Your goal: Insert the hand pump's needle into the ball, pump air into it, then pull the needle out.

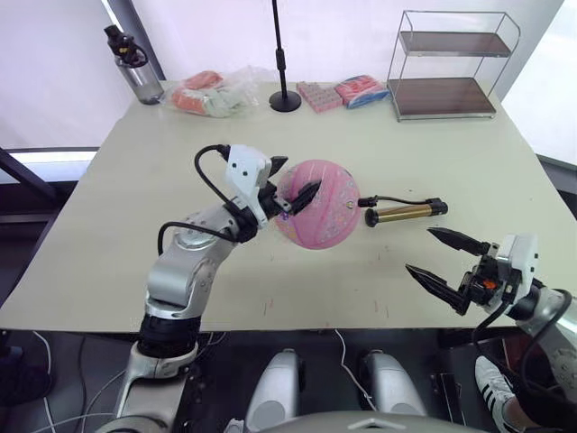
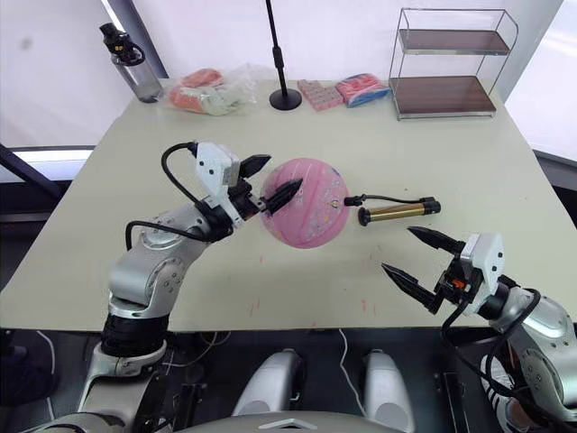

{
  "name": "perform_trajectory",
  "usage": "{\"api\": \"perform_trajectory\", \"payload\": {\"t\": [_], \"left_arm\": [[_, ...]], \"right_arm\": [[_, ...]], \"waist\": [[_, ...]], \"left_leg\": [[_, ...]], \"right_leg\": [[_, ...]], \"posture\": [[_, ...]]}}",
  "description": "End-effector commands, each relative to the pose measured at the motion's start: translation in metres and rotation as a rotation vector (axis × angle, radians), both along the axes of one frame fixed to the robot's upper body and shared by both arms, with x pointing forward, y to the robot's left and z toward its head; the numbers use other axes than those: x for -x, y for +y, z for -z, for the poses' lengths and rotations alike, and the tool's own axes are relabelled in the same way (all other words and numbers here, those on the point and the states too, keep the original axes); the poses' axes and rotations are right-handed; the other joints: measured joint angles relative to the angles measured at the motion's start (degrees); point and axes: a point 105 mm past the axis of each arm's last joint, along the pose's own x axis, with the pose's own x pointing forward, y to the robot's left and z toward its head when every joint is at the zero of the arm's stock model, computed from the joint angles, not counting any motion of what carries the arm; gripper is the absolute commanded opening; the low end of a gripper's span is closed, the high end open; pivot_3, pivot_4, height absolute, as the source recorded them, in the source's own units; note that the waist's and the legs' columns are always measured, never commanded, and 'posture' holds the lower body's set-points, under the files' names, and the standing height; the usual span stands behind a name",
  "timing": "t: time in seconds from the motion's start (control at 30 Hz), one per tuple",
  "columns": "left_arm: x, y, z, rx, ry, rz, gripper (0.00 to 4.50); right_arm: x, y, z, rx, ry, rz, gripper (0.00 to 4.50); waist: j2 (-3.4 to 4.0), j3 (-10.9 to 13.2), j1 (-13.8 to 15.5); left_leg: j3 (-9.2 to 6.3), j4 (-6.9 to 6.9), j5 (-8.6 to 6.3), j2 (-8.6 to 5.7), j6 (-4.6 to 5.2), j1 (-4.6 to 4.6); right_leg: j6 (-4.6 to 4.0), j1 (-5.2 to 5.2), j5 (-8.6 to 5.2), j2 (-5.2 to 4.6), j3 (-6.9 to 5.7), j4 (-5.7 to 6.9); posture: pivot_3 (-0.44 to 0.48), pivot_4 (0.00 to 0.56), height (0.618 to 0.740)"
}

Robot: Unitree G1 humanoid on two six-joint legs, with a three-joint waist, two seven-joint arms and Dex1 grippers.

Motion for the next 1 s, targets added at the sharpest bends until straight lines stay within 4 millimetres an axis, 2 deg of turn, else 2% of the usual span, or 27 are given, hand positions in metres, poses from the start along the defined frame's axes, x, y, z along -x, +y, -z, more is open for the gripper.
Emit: {"api": "perform_trajectory", "payload": {"t": [0.03,0.47,0.63,0.8,1.0], "left_arm": [[0.002,-0.009,-0.014,0.016,-0.040,-0.017,4.50],[-0.006,-0.021,-0.002,0.046,0.036,-0.075,4.50],[-0.011,-0.024,0.013,0.038,0.064,-0.084,4.50],[-0.019,-0.016,0.040,-0.017,0.094,-0.067,4.50],[-0.024,-0.016,0.054,-0.055,0.085,0.038,4.50]], "right_arm": [[0.002,-0.005,-0.019,-0.009,-0.120,-0.001,4.42],[0.004,-0.012,-0.023,-0.027,-0.205,0.005,4.42],[0.004,-0.011,-0.023,-0.029,-0.210,0.004,4.42],[0.003,-0.009,-0.022,-0.018,-0.210,0.002,4.42],[-0.005,-0.006,-0.016,0.026,-0.194,0.040,4.42]], "waist": [[0.00,0.0,-0.1],[0.00,0.0,0.0],[0.00,0.0,0.0],[0.02,-0.1,0.0],[0.01,-0.2,0.0]], "left_leg": [[0.01,0.00,0.00,0.00,0.00,0.01],[0.08,0.01,0.00,0.00,0.00,0.03],[0.08,0.01,0.00,0.00,-0.01,0.05],[0.12,0.04,0.01,0.00,0.00,0.12],[0.16,0.08,0.01,0.00,0.00,0.33]], "right_leg": [[-0.02,0.00,0.01,0.00,0.02,0.00],[0.01,0.00,0.05,0.02,0.11,0.00],[0.02,0.00,0.05,0.03,0.11,0.01],[0.03,0.04,0.07,0.03,0.15,0.03],[-0.14,0.23,0.01,0.03,0.18,0.03]], "posture": [[0.000,0.150,0.731],[0.000,0.150,0.731],[0.000,0.150,0.731],[0.000,0.150,0.731],[0.000,0.150,0.731]]}}
